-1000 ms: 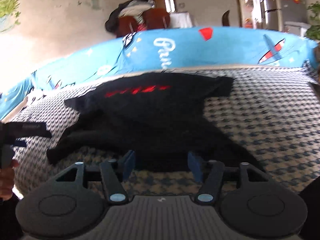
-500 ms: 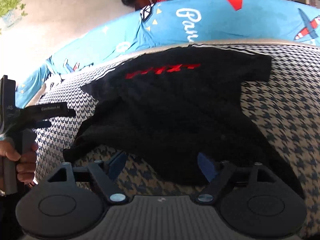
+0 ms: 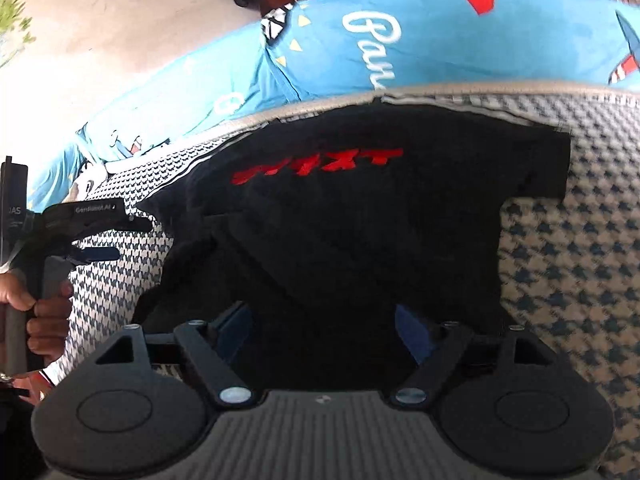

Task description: Fold clothes

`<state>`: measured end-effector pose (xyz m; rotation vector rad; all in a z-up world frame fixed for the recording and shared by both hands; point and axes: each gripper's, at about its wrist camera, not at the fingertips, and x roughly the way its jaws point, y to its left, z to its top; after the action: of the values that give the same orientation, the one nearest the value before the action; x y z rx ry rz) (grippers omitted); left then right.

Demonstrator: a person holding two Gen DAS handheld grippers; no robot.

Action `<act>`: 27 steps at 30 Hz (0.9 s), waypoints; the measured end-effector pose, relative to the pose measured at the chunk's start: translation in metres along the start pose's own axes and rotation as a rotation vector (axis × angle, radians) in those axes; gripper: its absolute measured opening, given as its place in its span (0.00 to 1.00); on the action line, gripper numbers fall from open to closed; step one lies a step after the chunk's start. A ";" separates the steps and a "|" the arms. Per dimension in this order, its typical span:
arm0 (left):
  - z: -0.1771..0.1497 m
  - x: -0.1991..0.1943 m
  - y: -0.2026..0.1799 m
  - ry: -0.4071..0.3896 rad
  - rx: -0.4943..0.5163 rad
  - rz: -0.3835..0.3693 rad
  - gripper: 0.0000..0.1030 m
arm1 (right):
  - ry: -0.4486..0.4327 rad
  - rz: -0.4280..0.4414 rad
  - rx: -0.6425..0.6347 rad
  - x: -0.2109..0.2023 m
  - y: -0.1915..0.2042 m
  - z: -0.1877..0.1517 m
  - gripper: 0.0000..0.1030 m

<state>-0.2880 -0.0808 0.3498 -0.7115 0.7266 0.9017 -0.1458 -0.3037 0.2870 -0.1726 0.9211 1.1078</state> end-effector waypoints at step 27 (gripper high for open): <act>0.021 0.053 -0.015 0.004 0.042 0.069 0.48 | 0.075 -0.020 0.031 0.038 0.003 0.015 0.78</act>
<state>-0.2466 -0.0481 0.3227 -0.6544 0.7750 0.9455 -0.1347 -0.2677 0.2701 -0.1988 1.0008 1.0739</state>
